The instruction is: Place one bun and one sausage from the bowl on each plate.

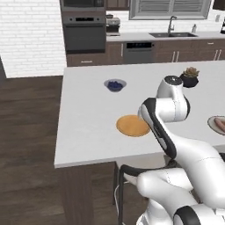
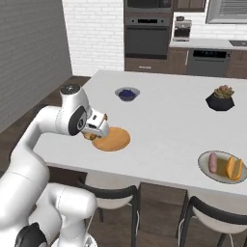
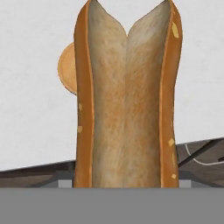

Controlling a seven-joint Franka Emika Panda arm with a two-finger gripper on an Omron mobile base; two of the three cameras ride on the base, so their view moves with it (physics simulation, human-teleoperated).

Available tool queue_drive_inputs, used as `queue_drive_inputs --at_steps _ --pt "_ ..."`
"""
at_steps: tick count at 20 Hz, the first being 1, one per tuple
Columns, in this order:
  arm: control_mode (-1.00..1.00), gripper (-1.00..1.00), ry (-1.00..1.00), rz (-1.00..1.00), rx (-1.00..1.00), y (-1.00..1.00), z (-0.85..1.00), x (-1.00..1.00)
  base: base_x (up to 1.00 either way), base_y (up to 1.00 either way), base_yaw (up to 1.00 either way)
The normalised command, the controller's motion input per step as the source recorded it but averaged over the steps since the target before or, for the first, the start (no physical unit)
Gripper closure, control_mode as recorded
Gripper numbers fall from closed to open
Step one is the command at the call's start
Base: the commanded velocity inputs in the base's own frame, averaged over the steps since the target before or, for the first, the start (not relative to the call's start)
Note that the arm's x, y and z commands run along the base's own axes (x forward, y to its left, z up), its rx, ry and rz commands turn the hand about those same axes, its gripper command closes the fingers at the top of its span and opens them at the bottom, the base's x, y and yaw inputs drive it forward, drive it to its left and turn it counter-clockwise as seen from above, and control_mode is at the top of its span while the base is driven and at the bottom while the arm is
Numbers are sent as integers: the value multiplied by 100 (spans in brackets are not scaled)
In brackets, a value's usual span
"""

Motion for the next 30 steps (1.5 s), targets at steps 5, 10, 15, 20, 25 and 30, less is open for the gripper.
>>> queue_drive_inputs --at_steps 5,10,15,20,25,30 --pt "100 100 0 0 0 0 0 0 63 -7 0" --pt "-100 100 0 0 1 -27 -14 44 12 -2 0" --pt "-100 100 2 0 1 -42 -41 70 0 0 0" --pt "-100 100 1 0 0 -22 -60 76 0 0 0" --pt "-100 100 1 0 0 -1 -61 67 0 0 0" --pt "-100 100 2 0 -1 13 -50 49 0 0 0"
